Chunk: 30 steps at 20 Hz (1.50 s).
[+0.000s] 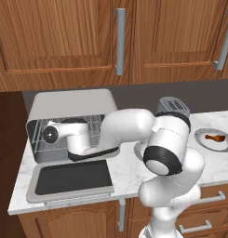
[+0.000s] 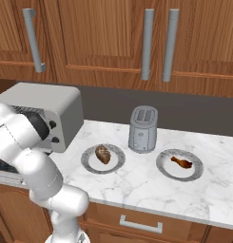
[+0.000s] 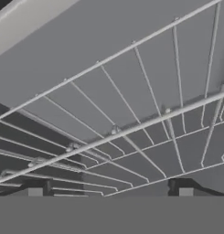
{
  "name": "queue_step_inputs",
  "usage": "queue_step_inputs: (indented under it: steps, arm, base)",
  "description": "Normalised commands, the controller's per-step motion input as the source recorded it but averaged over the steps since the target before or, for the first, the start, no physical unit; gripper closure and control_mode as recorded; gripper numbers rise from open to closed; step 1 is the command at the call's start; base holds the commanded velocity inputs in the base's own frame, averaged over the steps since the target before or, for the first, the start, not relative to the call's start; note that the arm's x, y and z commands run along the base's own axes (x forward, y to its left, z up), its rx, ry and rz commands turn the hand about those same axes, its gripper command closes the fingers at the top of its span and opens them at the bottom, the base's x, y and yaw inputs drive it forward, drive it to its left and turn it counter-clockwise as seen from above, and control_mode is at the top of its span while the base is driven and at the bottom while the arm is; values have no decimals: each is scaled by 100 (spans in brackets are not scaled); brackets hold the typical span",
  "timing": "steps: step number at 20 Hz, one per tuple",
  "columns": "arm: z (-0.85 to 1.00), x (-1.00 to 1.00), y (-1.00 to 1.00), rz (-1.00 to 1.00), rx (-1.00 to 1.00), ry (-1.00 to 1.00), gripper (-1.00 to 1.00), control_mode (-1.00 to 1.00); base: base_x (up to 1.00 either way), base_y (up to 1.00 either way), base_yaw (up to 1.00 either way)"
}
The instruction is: Open the toaster oven door. Place the bread on the bottom rack in the toaster oven and place the chicken drumstick on the top rack.
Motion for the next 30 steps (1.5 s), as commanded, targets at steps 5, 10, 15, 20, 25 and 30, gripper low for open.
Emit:
queue_step_inputs:
  steps: [5,10,15,20,25,30]
  arm:
    - [-40,37,0,8,-16,0,-100,-100]
    - [-52,9,0,7,-17,5,-100,-100]
    - [-51,-33,0,6,-16,17,-100,-100]
    - [-31,-83,0,6,-14,42,-100,-100]
    - [-40,-99,0,8,-10,44,-100,-100]
    - [-21,-94,-6,6,-4,26,-100,-100]
  base:
    - [0,0,0]
    - [0,0,0]
    - [0,0,0]
    - [0,0,0]
    - [0,0,0]
    - [0,0,0]
